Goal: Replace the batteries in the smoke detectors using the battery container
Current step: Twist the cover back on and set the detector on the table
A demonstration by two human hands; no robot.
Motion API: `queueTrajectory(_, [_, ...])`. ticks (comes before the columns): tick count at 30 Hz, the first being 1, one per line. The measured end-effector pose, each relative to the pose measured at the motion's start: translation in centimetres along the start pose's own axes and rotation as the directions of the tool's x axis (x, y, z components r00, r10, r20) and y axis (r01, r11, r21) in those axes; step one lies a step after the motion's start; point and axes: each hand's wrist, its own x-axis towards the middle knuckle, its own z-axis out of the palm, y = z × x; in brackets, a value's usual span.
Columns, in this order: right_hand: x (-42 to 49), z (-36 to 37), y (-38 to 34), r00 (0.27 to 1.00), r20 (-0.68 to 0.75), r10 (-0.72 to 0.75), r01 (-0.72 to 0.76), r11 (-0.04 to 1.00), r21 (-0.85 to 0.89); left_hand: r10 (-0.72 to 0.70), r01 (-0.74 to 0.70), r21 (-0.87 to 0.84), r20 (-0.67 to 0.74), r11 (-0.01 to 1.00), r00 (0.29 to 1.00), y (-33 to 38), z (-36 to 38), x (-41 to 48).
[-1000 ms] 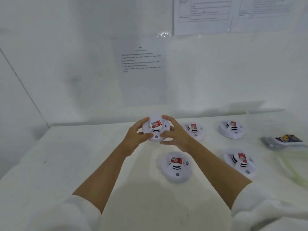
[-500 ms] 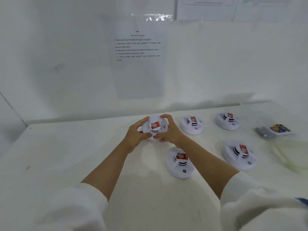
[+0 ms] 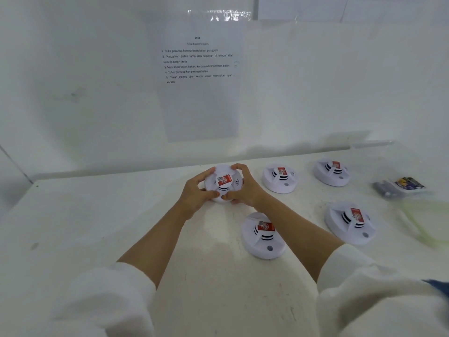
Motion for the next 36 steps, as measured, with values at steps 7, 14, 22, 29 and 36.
queueTrajectory(7, [0.2,0.0,0.4,1.000,0.015,-0.022,0.022,1.000,-0.016,0.005,-0.005,-0.007,-0.006,1.000,1.000,-0.5,0.2,-0.1])
queueTrajectory(14, [0.3,0.1,1.0,0.998,0.007,-0.062,0.062,0.998,0.017,0.023,-0.023,-0.002,-0.007,1.000,1.000,-0.6,0.3,0.0])
queueTrajectory(22, [-0.2,-0.8,0.5,0.997,0.080,0.009,-0.013,0.999,0.044,0.029,-0.029,-0.037,0.008,0.999,1.000,-0.9,0.0,-0.1])
queueTrajectory(29, [-0.9,-2.6,0.6,0.977,0.198,0.076,-0.119,0.969,0.215,0.045,-0.044,-0.053,0.032,0.998,0.998,-1.2,0.0,-0.3])
queueTrajectory(36, [-1.0,-2.3,0.6,0.979,0.193,0.063,-0.102,0.975,0.199,0.046,-0.043,-0.063,0.055,0.997,0.997,-1.3,-0.1,-0.2])
